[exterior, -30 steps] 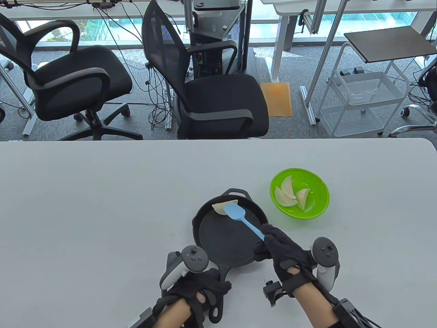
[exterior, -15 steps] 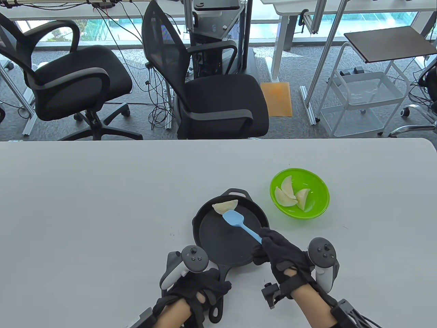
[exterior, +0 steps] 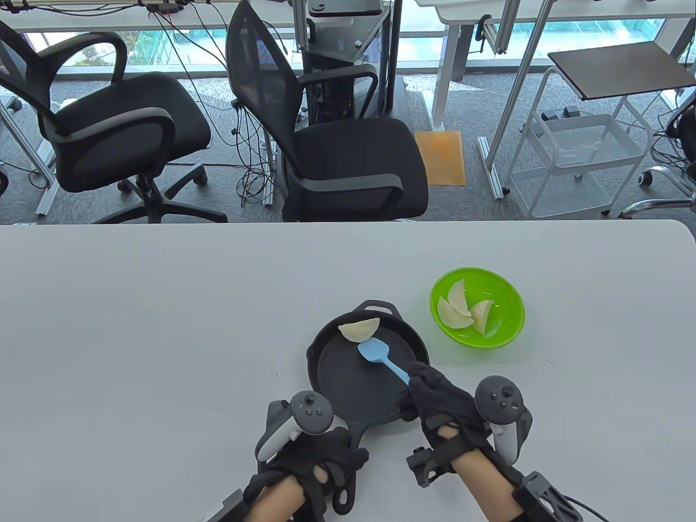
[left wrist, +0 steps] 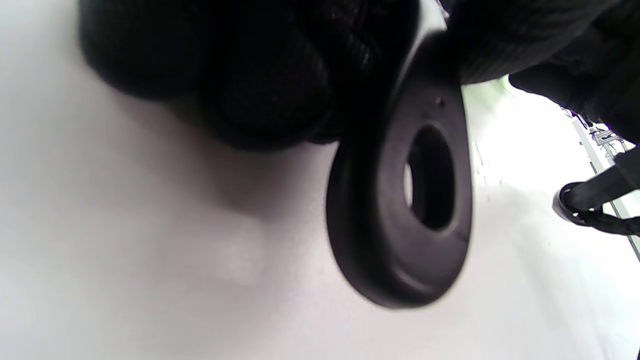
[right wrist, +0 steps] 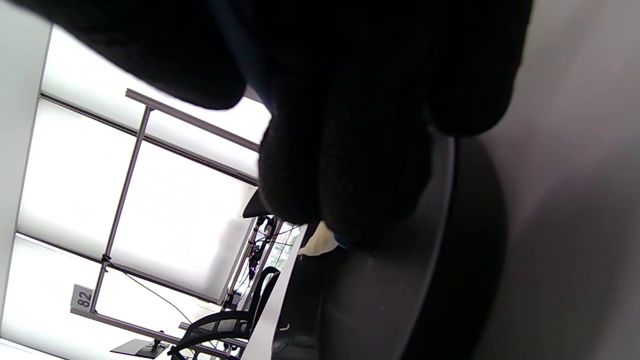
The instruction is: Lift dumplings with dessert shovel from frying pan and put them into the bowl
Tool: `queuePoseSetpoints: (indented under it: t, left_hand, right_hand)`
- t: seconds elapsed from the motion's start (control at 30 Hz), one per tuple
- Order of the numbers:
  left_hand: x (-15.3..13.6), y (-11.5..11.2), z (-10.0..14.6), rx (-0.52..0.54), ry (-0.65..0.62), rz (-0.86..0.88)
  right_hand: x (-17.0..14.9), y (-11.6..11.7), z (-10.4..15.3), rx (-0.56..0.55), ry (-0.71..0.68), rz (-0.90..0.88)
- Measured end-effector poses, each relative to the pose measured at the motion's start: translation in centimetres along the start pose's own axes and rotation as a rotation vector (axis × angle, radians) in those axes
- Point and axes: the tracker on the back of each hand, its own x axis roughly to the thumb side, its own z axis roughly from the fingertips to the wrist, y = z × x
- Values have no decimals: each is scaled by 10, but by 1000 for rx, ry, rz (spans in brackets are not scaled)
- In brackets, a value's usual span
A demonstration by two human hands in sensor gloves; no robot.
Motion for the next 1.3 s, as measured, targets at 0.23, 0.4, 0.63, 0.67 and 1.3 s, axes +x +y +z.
queuePoseSetpoints:
  t: [0.23, 0.4, 0.63, 0.67, 1.3]
  left_hand:
    - [2, -2, -1, -1, -5, -10]
    - [4, -3, -2, -9, -10, -14]
    - [5, -5, -2, -11, -9, -15]
    - [5, -5, -2, -12, -8, -16]
    - [9, -9, -3, -21, -41, -30]
  right_hand:
    - [3, 2, -5, -19, 15, 55]
    - [5, 3, -7, 2, 30, 63]
    - [10, 2, -7, 26, 46, 18]
    - [9, 3, -8, 51, 50, 6]
    - [-15, 19, -13, 359, 354, -370]
